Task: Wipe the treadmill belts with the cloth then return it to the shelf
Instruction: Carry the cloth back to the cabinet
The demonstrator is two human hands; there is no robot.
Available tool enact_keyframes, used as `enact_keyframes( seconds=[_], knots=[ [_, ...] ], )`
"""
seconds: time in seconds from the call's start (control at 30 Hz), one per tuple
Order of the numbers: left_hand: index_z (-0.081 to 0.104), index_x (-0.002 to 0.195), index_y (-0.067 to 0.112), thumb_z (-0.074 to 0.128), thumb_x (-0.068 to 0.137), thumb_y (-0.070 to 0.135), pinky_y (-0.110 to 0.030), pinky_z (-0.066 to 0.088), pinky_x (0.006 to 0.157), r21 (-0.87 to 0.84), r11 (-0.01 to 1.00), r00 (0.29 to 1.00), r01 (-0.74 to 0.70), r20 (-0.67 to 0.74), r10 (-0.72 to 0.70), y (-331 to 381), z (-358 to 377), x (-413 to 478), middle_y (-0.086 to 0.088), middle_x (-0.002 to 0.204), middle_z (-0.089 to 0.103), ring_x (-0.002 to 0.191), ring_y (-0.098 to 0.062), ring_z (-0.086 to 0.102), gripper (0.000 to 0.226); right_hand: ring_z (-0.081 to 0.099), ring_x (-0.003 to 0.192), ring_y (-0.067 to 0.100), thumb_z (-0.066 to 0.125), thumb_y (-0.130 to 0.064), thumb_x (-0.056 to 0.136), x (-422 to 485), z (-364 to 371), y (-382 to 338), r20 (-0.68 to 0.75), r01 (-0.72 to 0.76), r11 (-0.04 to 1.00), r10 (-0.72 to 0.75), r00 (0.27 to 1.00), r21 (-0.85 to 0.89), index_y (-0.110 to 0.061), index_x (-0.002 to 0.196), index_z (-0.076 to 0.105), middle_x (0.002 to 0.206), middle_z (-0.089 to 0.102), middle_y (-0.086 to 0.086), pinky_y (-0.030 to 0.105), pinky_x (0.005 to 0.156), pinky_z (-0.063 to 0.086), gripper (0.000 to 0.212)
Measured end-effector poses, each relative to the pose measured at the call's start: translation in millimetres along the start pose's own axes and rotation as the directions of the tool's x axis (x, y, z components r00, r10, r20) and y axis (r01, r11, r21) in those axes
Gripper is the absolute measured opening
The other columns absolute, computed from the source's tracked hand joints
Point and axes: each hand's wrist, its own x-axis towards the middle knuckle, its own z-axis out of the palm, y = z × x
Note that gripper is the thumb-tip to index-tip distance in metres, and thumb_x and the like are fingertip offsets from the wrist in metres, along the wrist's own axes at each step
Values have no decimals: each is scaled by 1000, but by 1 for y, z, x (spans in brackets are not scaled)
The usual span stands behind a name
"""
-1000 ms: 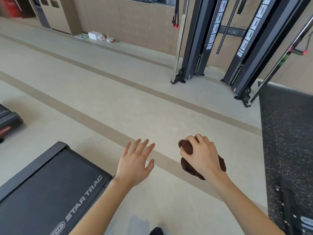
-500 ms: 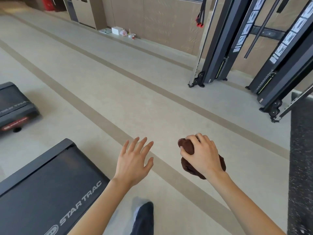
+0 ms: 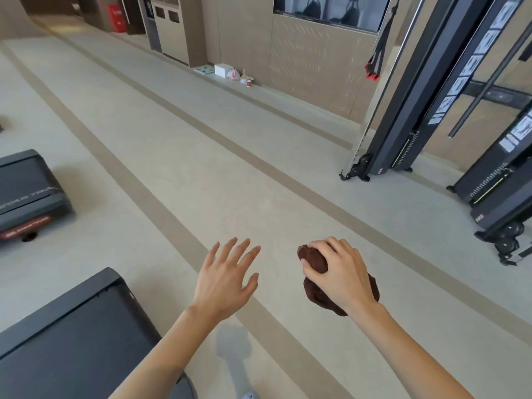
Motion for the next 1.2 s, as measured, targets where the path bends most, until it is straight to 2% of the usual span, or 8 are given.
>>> enact_keyframes(
  seconds=[0.13,0.33,0.53,0.63,0.8,0.93,1.2],
  knots=[
    [42,141,27,46,92,42,-45,20,115,-2,1000,999,26,-23,-26,-20,-1,55,2,147,41,139,-24,31,51,58,82,26,73,-31,76,52,19,8,-10,14,999,-14,1000,33,-23,94,68,91,65,-5,40,72,46,21],
    [49,136,27,42,88,43,-46,27,112,-23,995,995,97,-14,-98,-39,16,107,2,142,47,135,-25,38,51,58,82,25,75,-30,75,123,40,36,1,27,999,-27,1000,45,-22,95,68,90,64,-5,42,73,48,23],
    [45,139,27,44,91,42,-45,21,114,-14,991,991,132,-1,-132,-51,43,189,2,145,43,137,-25,34,50,59,83,27,75,-29,75,215,67,68,13,73,996,-74,997,60,-20,94,69,90,65,-2,42,73,49,22],
    [45,139,27,38,90,44,-44,21,114,-10,987,987,161,-10,-161,-53,48,242,3,145,43,137,-24,34,52,58,85,25,73,-31,75,268,78,86,41,95,992,-98,994,81,-21,94,68,91,65,-4,39,74,48,21],
    [50,135,25,51,90,40,-47,28,111,15,979,977,205,-58,-203,-60,48,332,2,141,49,133,-25,40,48,59,83,26,75,-30,74,365,90,117,46,155,983,-160,986,99,-20,92,69,89,65,-3,38,73,48,22],
    [53,133,23,35,89,45,-49,34,107,15,969,965,248,-88,-246,-70,47,392,-1,137,53,129,-28,46,52,59,80,27,74,-31,74,433,105,135,35,226,969,-231,972,95,-19,90,68,87,65,-3,37,71,48,21],
    [49,136,23,34,90,45,-48,28,110,8,954,952,300,-66,-299,-108,61,473,-1,141,49,133,-28,41,53,58,79,27,74,-29,74,526,147,142,47,282,947,-291,955,152,-19,88,67,85,63,-2,36,69,46,19]
  ],
)
